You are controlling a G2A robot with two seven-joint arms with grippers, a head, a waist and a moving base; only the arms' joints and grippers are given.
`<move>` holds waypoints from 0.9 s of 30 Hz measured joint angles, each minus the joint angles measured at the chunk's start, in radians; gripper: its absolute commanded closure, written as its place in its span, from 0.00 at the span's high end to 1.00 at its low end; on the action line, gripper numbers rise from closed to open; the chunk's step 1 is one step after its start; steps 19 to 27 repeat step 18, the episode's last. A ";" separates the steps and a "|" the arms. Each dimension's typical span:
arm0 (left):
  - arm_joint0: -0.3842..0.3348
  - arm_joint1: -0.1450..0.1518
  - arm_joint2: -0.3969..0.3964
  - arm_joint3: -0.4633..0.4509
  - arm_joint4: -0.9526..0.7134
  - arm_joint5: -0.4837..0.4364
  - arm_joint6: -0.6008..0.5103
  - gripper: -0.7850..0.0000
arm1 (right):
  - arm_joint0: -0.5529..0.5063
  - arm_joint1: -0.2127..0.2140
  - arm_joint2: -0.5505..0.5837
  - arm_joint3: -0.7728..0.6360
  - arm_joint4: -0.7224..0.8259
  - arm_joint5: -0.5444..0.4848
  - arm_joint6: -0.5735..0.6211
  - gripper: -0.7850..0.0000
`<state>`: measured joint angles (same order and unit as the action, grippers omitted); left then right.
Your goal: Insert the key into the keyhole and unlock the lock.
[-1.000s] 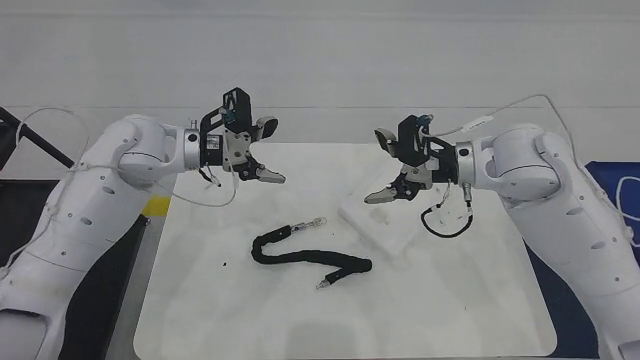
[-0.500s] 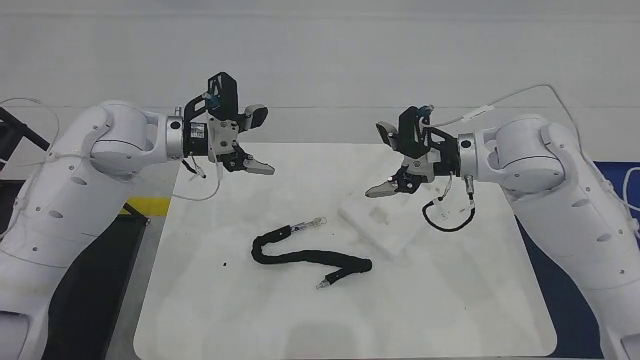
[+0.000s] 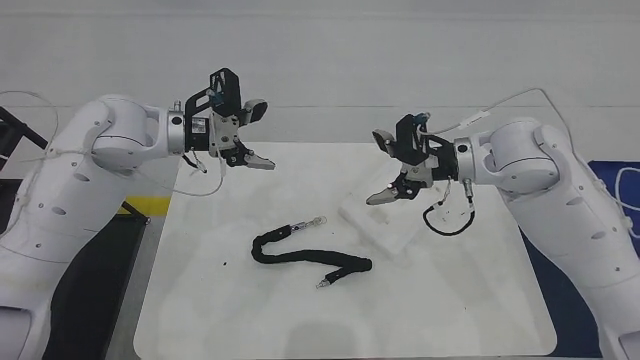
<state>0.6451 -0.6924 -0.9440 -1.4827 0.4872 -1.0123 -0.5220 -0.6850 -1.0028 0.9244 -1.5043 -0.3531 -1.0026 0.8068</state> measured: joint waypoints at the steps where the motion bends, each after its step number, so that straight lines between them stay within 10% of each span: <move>1: -0.018 -0.007 0.011 0.010 0.017 -0.001 0.002 1.00 | 0.018 -0.001 -0.006 0.027 0.008 -0.010 0.001 1.00; 14: -0.240 -0.124 0.251 0.247 0.072 0.000 0.141 1.00 | 0.270 -0.025 -0.126 0.319 0.072 -0.010 -0.022 1.00; 27: -0.263 -0.133 0.291 0.265 0.064 0.000 0.150 1.00 | 0.291 -0.029 -0.128 0.349 -0.001 -0.010 -0.075 1.00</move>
